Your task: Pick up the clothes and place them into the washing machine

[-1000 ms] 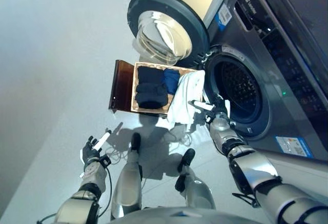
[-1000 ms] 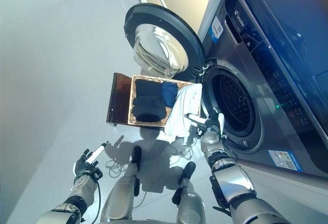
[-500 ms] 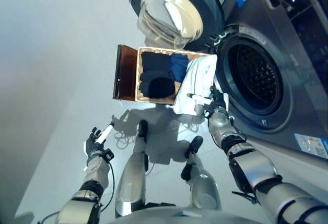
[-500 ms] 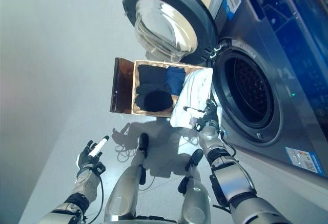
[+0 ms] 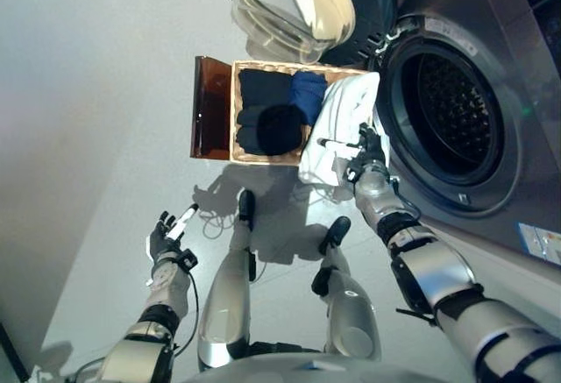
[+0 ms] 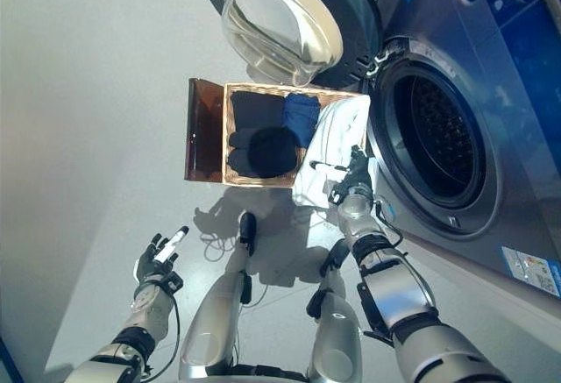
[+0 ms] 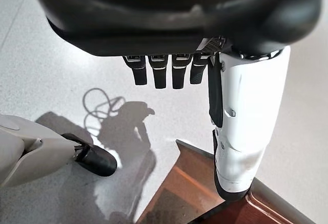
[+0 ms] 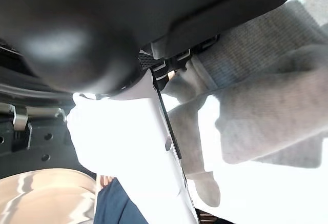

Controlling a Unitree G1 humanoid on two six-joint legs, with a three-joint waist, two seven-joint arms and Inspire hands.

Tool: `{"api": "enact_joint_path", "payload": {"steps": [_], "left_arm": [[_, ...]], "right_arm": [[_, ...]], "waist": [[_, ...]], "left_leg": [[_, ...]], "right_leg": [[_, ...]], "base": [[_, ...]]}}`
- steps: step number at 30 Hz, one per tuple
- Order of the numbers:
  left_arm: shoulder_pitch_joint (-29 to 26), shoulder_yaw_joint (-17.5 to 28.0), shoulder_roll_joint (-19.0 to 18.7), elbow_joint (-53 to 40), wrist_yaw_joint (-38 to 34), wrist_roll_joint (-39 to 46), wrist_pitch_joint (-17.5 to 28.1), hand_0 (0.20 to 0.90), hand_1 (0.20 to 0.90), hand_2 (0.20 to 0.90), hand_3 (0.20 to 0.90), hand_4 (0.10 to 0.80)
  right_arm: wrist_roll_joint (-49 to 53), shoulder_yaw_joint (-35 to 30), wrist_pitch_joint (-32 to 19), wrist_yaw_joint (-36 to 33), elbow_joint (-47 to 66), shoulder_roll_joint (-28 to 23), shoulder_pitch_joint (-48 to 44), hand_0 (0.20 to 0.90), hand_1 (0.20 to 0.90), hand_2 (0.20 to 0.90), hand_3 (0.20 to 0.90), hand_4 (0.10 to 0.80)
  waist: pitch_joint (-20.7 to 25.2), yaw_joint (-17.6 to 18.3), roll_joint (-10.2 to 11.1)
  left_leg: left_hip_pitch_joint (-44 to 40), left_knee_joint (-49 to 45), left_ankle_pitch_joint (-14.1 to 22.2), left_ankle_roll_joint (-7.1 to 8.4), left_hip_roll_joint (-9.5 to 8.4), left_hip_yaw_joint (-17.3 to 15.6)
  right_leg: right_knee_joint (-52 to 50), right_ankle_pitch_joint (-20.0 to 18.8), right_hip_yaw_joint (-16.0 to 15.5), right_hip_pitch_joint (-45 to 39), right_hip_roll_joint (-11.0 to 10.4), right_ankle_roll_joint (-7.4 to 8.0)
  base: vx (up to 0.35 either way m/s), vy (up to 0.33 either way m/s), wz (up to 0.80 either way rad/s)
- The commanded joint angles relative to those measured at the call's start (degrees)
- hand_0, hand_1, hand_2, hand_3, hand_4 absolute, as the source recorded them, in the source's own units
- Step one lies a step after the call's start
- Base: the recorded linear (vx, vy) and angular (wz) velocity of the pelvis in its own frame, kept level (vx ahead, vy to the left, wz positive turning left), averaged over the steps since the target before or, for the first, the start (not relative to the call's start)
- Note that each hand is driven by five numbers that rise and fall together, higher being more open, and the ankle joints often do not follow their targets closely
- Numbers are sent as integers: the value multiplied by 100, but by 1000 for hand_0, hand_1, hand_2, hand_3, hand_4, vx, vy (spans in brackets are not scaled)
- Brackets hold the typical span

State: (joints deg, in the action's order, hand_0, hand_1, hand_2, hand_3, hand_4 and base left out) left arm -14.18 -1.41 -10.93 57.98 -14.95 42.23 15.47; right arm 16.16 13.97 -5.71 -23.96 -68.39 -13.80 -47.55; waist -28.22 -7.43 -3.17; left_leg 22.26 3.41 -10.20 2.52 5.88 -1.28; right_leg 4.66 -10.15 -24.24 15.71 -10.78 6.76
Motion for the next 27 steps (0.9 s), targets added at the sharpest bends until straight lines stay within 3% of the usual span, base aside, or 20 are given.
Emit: {"api": "enact_joint_path", "payload": {"steps": [1,22,23,24,25,27], "left_arm": [[132,-308,-276,-256,-120,81,338,900,900,900,900,800],[415,-571,-411,-900,-26,183,398,900,900,900,900,800],[414,-582,-408,-927,-31,179,405,900,900,900,900,800],[401,-587,-406,-919,-31,170,403,900,900,900,900,800],[402,-591,-396,-890,-35,165,406,900,900,900,900,800],[370,-584,-369,-755,-42,165,395,900,900,900,900,800]], "right_arm": [[-210,230,-226,-135,182,-255,-901,900,900,900,900,800],[29,230,-219,-283,-309,-875,-1849,900,900,900,900,800],[31,227,-215,-282,-316,-887,-1854,700,700,700,700,657],[47,219,-211,-284,-345,-901,-1883,406,406,406,406,447],[60,216,-213,-280,-369,-895,-1901,200,200,200,200,300],[97,195,-228,-283,-377,-846,-1910,200,200,200,200,300]], "waist": [[-87,-120,-18],[-157,-255,-258],[-157,-257,-268],[-157,-262,-275],[-157,-267,-275],[-157,-267,-267]], "left_leg": [[132,55,-14,301,-244,295],[794,55,-129,207,-452,570],[806,61,-132,200,-461,573],[817,64,-134,191,-466,581],[817,69,-134,186,-465,583],[795,71,-123,176,-471,570]], "right_leg": [[-889,500,259,13,-563,555],[-1094,526,488,719,-643,543],[-1115,528,496,743,-652,544],[-1136,526,503,767,-662,543],[-1134,525,508,767,-666,543],[-1139,527,521,771,-665,545]], "base": [[0,0,0],[-6,7,3],[-7,32,2],[-5,29,4],[-3,23,6],[3,26,5]]}}
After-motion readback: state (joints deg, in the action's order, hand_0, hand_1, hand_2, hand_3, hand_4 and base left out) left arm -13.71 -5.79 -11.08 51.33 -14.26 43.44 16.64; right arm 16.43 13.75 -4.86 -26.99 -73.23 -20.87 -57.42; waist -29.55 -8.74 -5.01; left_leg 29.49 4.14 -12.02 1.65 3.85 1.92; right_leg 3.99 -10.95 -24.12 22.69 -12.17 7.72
